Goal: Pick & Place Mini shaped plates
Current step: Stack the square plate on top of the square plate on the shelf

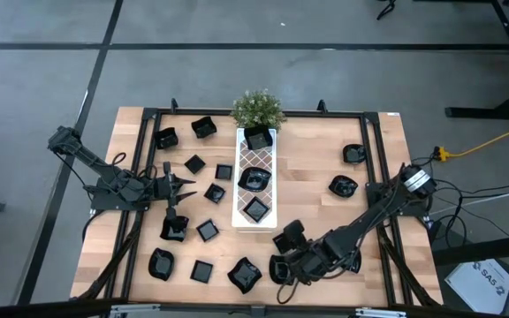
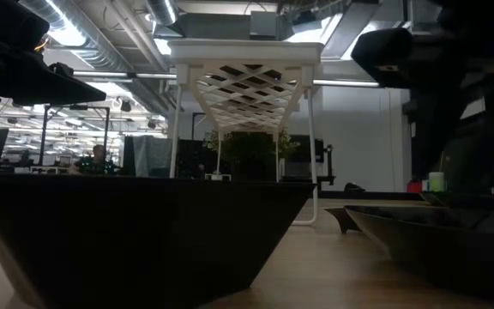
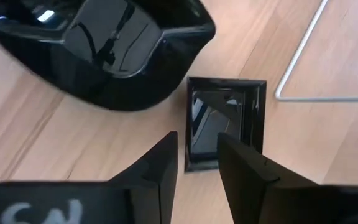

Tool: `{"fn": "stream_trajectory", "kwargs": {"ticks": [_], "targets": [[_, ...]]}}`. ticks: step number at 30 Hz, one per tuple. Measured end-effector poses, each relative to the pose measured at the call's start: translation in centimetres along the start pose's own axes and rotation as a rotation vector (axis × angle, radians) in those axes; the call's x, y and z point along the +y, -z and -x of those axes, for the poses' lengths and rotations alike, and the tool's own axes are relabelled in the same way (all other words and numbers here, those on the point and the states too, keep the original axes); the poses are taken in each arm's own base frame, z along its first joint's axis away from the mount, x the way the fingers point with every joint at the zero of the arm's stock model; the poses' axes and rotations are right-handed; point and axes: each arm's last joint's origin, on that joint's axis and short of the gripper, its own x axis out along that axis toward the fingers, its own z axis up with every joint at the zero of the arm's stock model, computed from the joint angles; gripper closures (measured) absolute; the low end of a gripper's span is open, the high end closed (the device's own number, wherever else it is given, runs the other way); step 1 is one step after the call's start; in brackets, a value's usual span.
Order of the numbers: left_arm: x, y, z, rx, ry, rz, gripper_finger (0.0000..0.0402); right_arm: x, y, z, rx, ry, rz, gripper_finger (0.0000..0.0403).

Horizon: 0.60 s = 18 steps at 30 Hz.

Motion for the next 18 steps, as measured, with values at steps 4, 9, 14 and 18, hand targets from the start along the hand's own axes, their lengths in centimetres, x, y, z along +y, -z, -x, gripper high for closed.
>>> {"fn": "stream_trajectory", "kwargs": {"ticks": [4, 9, 14, 18], "targets": [[0.0, 0.0, 0.0, 0.000, 0.000, 0.000, 0.0258, 0.2, -0.2, -0.6, -0.013, 0.002, -0.006, 0.0290], [0.0, 0.0, 0.0, 0.000, 0.000, 0.000, 0.0258, 0.5, -0.2, -1.2, -0.001, -0.001, -0.007, 0.0290], [0.0, 0.0, 0.0, 0.000, 0.000, 0.001, 0.0258, 0.7, -0.3, -1.9, -0.003, 0.000, -0.010, 0.0290], [0.0, 0.0, 0.0, 0.000, 0.000, 0.000, 0.0258, 0.8, -0.2, -2.2, 0.007, 0.001, -0.007, 0.0291]]}}
